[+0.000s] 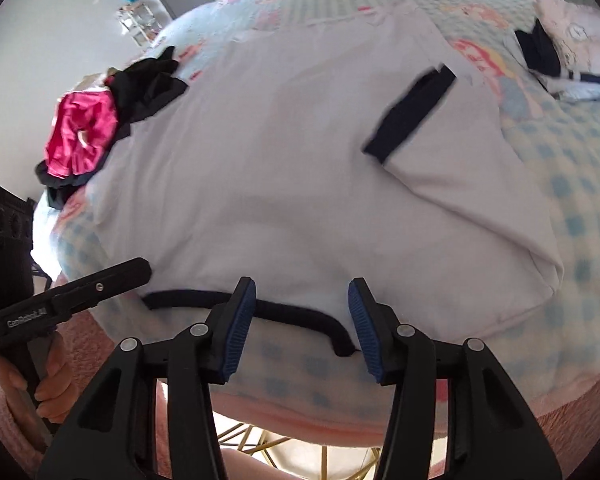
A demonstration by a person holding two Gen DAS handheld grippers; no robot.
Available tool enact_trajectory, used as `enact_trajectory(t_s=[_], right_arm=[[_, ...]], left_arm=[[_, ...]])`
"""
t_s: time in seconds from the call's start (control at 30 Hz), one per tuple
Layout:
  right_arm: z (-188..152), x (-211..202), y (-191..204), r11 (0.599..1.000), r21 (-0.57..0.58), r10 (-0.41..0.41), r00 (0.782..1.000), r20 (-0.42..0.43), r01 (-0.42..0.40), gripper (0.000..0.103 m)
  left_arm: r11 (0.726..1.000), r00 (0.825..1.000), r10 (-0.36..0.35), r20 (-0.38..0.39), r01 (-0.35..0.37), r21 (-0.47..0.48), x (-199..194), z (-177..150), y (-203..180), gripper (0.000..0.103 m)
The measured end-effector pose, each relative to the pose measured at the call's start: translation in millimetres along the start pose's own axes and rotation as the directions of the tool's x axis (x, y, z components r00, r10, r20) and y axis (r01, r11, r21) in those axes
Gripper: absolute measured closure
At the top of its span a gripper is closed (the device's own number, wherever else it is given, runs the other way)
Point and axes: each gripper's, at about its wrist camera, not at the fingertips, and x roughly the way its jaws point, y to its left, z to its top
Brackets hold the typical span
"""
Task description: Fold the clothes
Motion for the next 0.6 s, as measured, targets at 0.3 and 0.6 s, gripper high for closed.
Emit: enact_trajectory(t_s=[0.3, 0.6], right_arm=[[77, 10, 52, 0.986, -0.137, 0.102, 0.994, 0.038, -0.096, 0.053], [61, 61, 35, 0.995, -0.002, 0.104, 0.992, -0.070, -0.105, 0.052]], left_arm=[[0.971, 0.985, 0.072, 0.158, -0.033, -0.237, -27, 70, 89, 0.066], [0.964, 0.989, 0.092, 0.116, -0.059, -0.261, 15, 81, 97, 0.061]])
